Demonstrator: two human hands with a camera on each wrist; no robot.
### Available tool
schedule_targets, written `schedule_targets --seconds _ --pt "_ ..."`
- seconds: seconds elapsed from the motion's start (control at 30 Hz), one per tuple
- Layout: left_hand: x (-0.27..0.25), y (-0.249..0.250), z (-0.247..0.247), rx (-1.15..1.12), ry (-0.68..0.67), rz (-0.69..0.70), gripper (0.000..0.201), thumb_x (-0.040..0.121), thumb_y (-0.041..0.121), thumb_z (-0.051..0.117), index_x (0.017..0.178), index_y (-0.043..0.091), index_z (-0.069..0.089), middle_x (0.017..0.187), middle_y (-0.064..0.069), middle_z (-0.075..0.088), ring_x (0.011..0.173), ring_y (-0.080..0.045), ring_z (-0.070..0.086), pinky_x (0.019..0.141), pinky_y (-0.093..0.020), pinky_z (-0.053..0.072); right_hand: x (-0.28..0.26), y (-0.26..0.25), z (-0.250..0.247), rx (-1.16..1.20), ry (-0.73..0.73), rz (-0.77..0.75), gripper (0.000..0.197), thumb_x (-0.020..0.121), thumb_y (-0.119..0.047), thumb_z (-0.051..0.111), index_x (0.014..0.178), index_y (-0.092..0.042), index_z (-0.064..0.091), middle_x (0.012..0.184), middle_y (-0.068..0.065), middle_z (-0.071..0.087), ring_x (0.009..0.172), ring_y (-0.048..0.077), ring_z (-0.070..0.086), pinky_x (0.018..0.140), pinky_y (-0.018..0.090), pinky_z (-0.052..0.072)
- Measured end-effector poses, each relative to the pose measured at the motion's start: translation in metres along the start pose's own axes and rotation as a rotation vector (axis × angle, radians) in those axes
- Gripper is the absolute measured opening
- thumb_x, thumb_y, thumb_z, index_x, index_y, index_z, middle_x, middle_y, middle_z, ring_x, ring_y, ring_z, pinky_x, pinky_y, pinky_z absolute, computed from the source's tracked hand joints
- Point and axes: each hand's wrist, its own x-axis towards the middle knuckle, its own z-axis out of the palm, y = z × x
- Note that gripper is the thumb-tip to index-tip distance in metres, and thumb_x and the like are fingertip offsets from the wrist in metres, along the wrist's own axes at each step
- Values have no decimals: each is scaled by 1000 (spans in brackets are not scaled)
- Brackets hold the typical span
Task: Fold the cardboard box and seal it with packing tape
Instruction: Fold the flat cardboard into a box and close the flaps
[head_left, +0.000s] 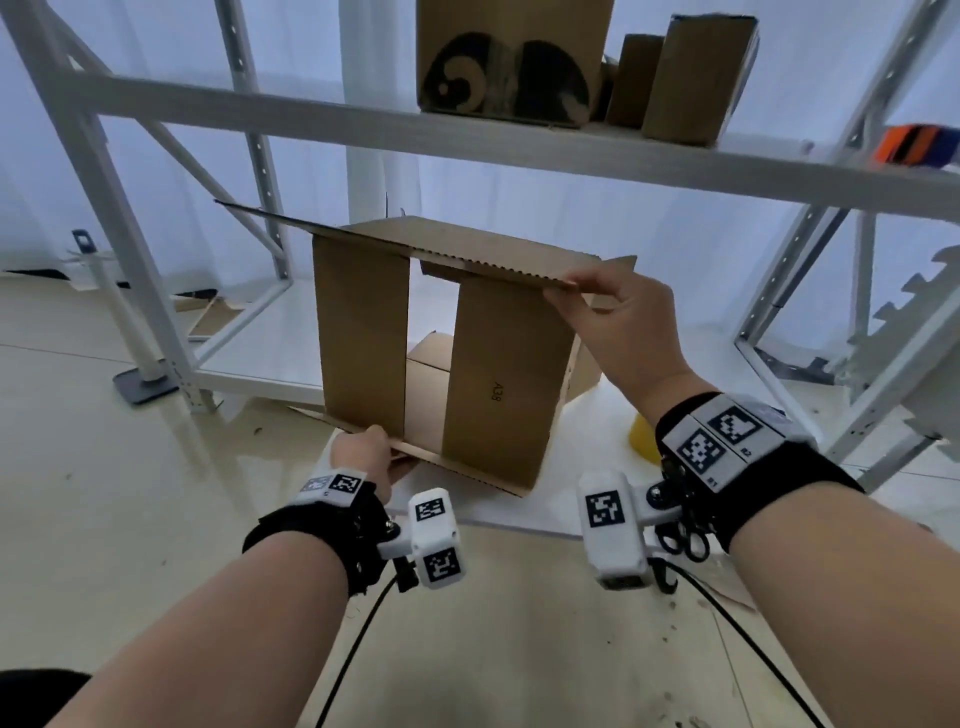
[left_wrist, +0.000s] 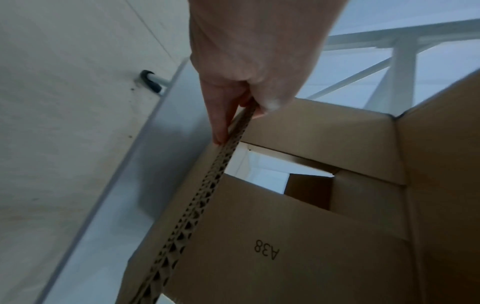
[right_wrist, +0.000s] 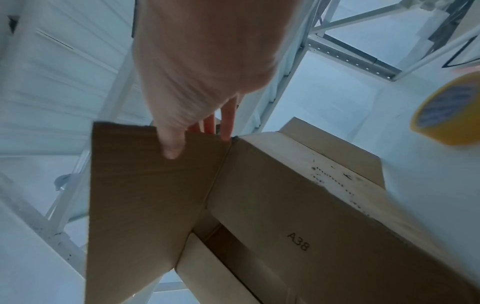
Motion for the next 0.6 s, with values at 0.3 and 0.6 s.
schedule_targets --seconds 0.3,0.6 --pt "-73 108 -49 36 221 476 30 84 9 41 110 2 54 104 -13 60 87 -32 60 64 -32 51 28 -58 -27 -278 -10 -29 30 85 -40 68 100 -14 69 84 -9 60 79 9 52 67 15 34" --pt "-111 156 -92 34 261 684 11 87 11 43 92 5 51 96 -17 57 82 -31 59 57 -36 56 36 -111 -46 -394 90 -82 28 97 -32 53 103 -11 71 91 5 71 78 19 59 67 23 37"
